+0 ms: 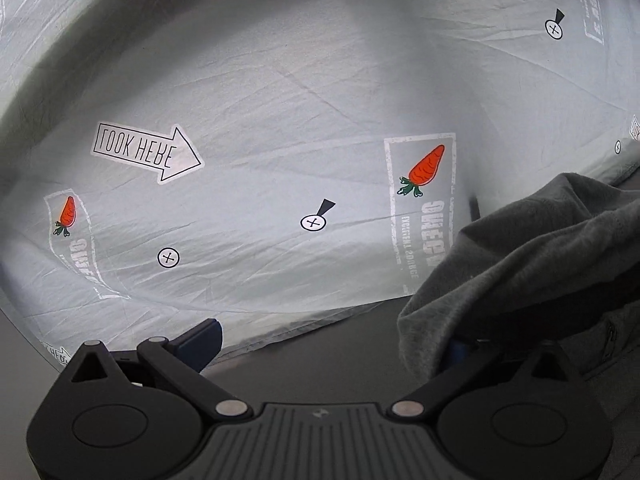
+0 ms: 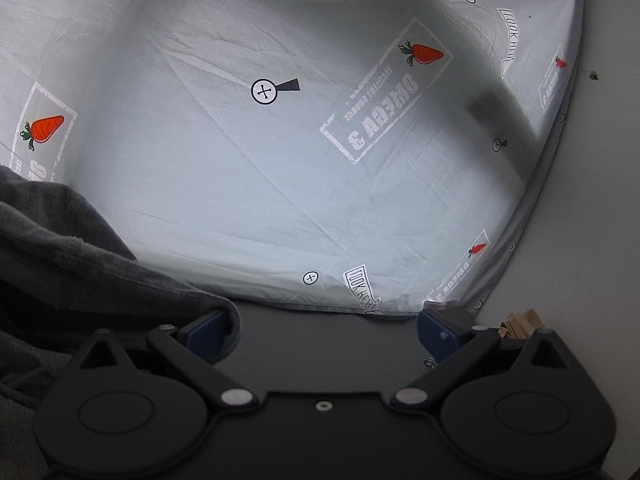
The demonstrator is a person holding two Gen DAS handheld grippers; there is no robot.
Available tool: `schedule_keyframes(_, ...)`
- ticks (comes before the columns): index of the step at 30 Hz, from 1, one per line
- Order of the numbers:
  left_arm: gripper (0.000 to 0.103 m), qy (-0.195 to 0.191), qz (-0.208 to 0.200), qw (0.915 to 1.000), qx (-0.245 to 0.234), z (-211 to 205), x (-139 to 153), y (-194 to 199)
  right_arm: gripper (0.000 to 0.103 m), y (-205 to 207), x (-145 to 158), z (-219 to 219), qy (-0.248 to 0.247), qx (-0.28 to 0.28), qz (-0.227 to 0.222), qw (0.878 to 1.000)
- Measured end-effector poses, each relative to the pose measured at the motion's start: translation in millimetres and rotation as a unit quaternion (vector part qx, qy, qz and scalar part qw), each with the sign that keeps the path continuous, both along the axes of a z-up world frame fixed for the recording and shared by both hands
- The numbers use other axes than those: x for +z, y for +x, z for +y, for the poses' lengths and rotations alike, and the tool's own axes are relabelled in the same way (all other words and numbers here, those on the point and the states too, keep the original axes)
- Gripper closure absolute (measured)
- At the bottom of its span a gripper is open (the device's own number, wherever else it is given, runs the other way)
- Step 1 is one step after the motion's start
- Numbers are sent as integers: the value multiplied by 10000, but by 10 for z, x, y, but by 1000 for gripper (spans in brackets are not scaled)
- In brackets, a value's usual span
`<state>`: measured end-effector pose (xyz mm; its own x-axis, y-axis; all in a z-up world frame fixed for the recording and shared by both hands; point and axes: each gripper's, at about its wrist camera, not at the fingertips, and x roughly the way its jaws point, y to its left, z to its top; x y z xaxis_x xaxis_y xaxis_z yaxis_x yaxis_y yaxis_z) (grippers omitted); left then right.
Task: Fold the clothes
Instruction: 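Lower the folded hoodie onto the table and open both grippers, then grasp the edge of the bundled grey hoodie with both grippers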
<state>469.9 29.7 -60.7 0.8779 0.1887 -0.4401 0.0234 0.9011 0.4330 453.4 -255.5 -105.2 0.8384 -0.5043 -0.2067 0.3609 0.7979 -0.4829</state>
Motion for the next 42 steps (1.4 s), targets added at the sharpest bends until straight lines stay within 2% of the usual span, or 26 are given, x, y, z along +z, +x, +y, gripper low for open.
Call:
schedule_keyframes(2,0,161,17,9998,-145,-8,0,-222,2,-197,3,23,-152,5,22,9999)
schedule_keyframes(5,0,349,140,9988,-325,-59,-95,-523,1,-413,-21,-6,-67,-45,106,9999)
schedule_keyframes(7,0,416,402,9976,-380,-73,-272,-661,1,-496,-94,-28,5,-103,252,9996)
schedule_keyframes(10,0,732,719,9936,-466,-111,-566,-805,1,-558,-311,-25,23,-14,696,9976)
schedule_keyframes(12,0,752,988,9910,-504,-95,-727,-831,1,-594,-450,-1,-5,69,1011,9948)
schedule_keyframes(14,0,630,1348,9878,-470,-41,-873,-821,1,-621,-592,25,-74,203,1439,9894)
schedule_keyframes(16,0,376,1622,9848,-503,24,-896,-804,2,-672,-678,71,-278,365,1726,9839)
schedule_keyframes(19,0,168,1621,9843,-685,100,-794,-843,2,-800,-632,111,-420,558,1811,9810)
schedule_keyframes(26,0,-446,1573,9816,-984,315,-532,-968,2,-1036,-292,5,666,762,1800,9784)
schedule_keyframes(29,0,-670,1626,9812,-800,423,-547,-951,2,-1116,-187,-2,974,811,1762,9762)
schedule_keyframes(32,0,-981,1889,9757,-528,482,-594,-846,6,-1141,-146,-2,1281,766,1682,9744)
schedule_keyframes(34,0,-765,1938,9758,-665,393,-625,-836,17,-1109,-186,32,1328,727,1774,9724)
schedule_keyframes(37,0,-247,1844,9768,-1058,237,-637,-909,21,-1052,-225,129,1180,890,1831,9719)
schedule_keyframes(38,0,-192,1826,9764,-1139,213,-629,-926,21,-1032,-218,155,1183,981,1809,9714)
schedule_keyframes(40,0,-515,1863,9738,-1197,255,-578,-925,22,-959,-188,218,1269,1207,1771,9685)
schedule_keyframes(42,0,-1277,1932,9647,-1250,388,-509,-894,27,-839,-195,282,1294,1359,1804,9655)
